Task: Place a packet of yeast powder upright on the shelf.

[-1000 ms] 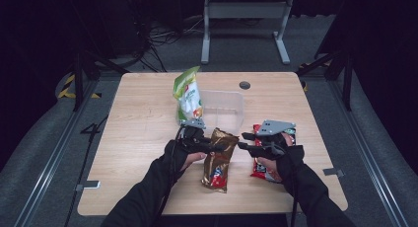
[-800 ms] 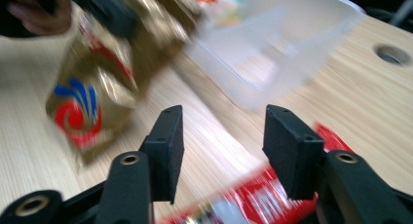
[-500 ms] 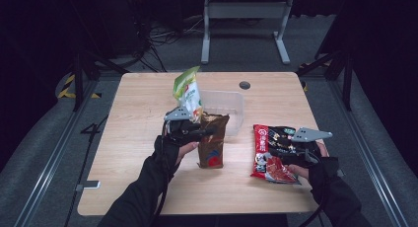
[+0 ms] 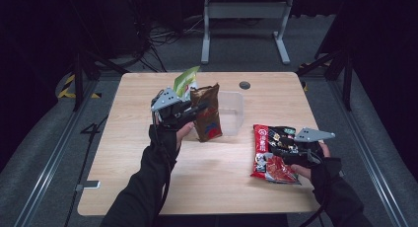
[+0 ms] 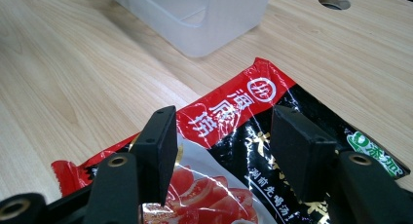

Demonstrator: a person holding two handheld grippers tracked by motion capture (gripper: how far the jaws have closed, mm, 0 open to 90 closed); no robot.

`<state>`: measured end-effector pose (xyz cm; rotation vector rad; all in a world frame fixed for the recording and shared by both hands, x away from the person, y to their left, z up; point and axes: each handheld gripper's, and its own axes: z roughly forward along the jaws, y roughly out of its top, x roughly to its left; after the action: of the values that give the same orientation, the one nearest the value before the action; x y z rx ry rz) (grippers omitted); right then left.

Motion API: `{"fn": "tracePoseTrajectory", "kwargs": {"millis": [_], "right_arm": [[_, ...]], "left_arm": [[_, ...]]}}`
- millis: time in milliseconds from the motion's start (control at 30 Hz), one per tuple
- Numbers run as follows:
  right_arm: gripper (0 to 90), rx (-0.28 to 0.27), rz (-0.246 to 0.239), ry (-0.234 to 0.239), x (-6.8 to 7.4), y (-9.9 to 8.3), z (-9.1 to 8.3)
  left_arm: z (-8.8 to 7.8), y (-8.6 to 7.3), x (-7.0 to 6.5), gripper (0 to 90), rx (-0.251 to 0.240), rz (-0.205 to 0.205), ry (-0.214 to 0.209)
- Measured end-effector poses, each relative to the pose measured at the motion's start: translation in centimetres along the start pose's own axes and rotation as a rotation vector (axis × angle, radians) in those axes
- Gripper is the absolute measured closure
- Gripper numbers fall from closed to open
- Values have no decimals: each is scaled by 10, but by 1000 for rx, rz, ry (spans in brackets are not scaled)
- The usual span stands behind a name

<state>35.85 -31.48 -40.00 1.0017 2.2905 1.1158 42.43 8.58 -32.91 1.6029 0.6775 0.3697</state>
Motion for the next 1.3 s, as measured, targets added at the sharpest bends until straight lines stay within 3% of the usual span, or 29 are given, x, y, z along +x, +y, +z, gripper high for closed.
{"fn": "tracePoseTrajectory", "kwargs": {"millis": [33, 100, 167, 333, 567, 667, 933, 1033, 1067, 1167, 1300], "right_arm": [[436, 2, -2, -2, 0, 0, 0], [436, 4, 0, 0, 0, 0, 1], [434, 12, -8, -2, 1, -1, 3], [428, 19, -17, 1, 3, -1, 6], [410, 12, -4, -3, 1, -2, 4], [397, 10, -3, -5, 1, -2, 4], [376, 11, 5, -17, 0, -3, 4], [374, 12, 6, -15, -1, -4, 5], [374, 14, 7, -17, -1, -4, 5], [373, 15, 6, -17, 0, -4, 5], [372, 14, 9, -17, -1, -5, 4]], "left_arm": [[2, 2, 0, 754, -5, 16, 31], [4, 3, 0, 755, -4, 24, 47], [10, 4, 1, 755, 0, 41, 103], [18, 5, 6, 757, -11, 18, 173], [32, 3, 10, 757, 7, 41, 261], [40, 0, 15, 757, 10, 30, 293], [61, -9, 20, 756, 11, 20, 355], [66, -12, 21, 756, 13, 10, 354], [74, -16, 21, 756, 26, 13, 382], [81, -22, 23, 755, 27, 8, 403], [87, -31, 25, 750, 38, -9, 410]]}}
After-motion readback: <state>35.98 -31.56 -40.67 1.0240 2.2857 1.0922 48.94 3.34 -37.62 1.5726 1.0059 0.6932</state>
